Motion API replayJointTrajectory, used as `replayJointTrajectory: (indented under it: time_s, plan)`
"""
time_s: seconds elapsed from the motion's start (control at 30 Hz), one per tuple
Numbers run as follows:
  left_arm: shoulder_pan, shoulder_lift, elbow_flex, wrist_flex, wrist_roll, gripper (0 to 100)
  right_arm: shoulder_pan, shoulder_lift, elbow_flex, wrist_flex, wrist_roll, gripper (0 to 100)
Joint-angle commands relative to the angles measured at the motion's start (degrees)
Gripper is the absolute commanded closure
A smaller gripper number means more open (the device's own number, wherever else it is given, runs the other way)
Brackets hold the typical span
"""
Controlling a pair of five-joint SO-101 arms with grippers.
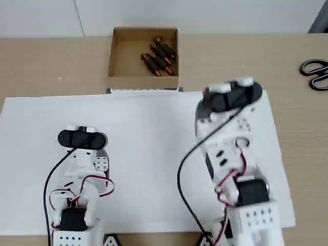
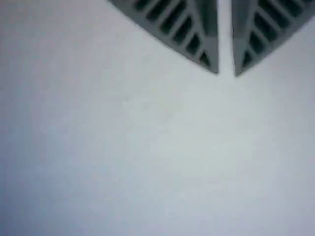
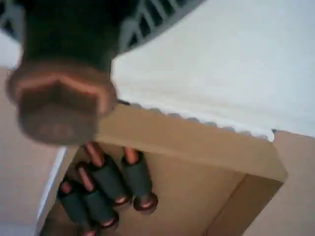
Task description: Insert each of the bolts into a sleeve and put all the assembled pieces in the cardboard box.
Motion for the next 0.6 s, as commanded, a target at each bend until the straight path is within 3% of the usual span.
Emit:
replayJointTrajectory:
  time_s: [0.0, 0.43, 0.57]
  plan:
    - [-0.26, -0.62, -0.22, -1.23, -0.35, 99, 0.22, 16.04, -13.89, -6.29, -0.35, 99.6]
    - [-0.26, -0.62, -0.22, -1.23, -0.35, 99, -0.04, 64.92, -54.77, -12.7, -0.26, 99.5]
    - [-0.26, -0.62, -0.22, -1.23, -0.35, 99, -2.15, 76.0, -64.97, -12.7, 6.24, 99.5]
